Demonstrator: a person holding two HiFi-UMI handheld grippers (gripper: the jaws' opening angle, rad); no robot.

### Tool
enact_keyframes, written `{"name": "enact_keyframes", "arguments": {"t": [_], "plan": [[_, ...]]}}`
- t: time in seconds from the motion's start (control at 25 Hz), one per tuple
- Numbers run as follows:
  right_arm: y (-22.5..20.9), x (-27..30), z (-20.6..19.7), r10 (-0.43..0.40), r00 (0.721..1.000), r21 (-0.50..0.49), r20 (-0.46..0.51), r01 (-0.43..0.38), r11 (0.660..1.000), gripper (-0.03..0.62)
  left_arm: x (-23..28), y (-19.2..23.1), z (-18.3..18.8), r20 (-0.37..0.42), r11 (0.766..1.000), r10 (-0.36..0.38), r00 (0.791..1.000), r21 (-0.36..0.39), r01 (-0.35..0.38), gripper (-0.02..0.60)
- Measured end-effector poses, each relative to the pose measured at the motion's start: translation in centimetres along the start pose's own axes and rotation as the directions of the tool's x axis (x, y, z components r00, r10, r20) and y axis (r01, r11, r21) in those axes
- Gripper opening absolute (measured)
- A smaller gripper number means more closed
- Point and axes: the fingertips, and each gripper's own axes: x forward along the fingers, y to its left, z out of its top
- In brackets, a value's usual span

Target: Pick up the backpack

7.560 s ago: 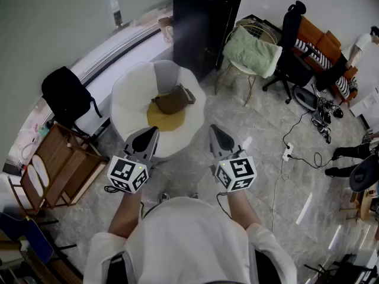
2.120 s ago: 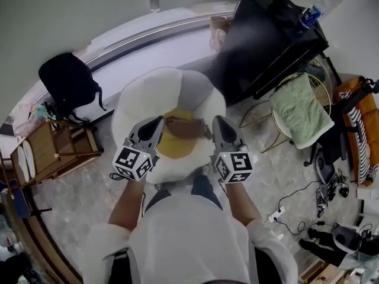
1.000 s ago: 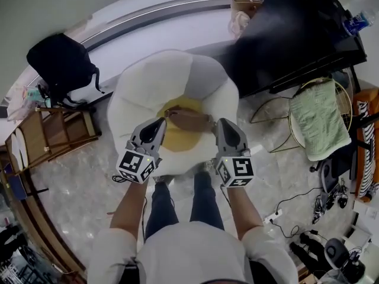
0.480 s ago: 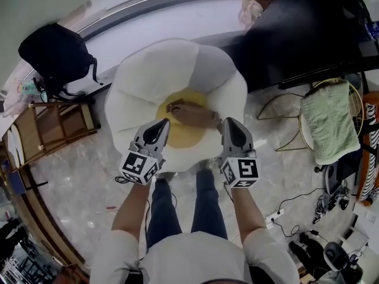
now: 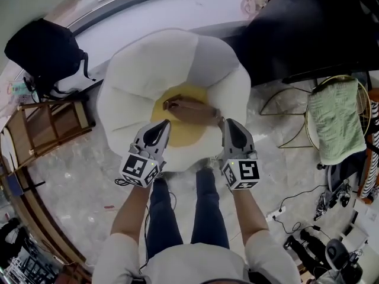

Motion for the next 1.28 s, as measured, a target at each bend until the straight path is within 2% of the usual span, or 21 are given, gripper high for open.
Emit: {"name": "enact_keyframes", "arguments": {"t": [0.68,1.28], "plan": [[-2.0,4.0,-6.1,-0.003,0.999,0.023,-0.046,0.004,1.0,0.029,3.3,3.2,-6.1,-0.011,0.996,0.031,0.999,-0.081,-0.032,0.032],[-2.1,7.3,-11.0,0.05,0.996,0.029,-0.076,-0.048,0.998,0.029,5.5,6.5,-11.2,-0.02,0.988,0.062,0.998,-0.143,-0.064,0.032]]}}
